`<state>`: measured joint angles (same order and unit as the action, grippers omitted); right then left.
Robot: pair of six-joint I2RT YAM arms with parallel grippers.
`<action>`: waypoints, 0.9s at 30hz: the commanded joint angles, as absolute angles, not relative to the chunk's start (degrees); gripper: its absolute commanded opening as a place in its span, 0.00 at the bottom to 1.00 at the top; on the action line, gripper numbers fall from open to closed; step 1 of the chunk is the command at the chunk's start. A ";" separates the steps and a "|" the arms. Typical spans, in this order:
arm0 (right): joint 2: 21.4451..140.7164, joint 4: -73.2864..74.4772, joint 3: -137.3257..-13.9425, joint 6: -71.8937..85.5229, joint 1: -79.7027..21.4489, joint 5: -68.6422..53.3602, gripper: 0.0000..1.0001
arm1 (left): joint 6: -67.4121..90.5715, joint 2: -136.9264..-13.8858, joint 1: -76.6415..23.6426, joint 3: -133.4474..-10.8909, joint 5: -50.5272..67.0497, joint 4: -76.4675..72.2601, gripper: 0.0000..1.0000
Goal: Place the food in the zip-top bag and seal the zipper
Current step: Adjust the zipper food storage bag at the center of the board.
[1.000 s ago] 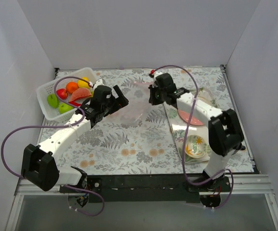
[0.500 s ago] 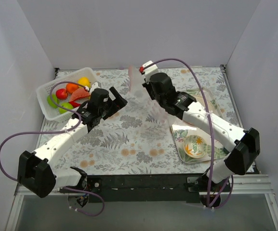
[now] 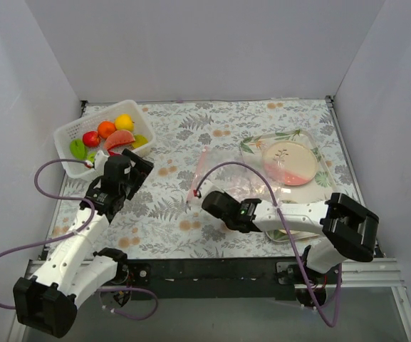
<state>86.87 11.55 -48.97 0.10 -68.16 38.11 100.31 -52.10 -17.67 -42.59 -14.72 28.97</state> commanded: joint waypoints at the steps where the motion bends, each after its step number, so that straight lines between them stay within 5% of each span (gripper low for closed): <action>1: 77.89 10.01 -44.66 9.39 -68.47 33.16 0.35 | 101.42 -51.24 -17.40 -36.93 -14.86 27.96 0.90; 4: 72.87 13.35 -46.39 12.20 -68.38 30.77 0.55 | 100.99 -51.94 -17.32 -33.59 -11.52 23.40 0.78; 10: 81.01 21.93 -61.23 18.27 -66.11 30.50 0.75 | 99.32 -52.21 -17.40 -30.32 -6.86 19.16 0.65; 21: 122.22 38.40 -104.98 24.08 -53.18 28.73 0.64 | 97.91 -49.13 -17.32 -30.50 -6.15 21.53 0.63; 27: 129.11 40.52 -109.78 24.87 -51.42 29.01 0.67 | 97.38 -48.34 -17.40 -29.71 -5.98 21.53 0.64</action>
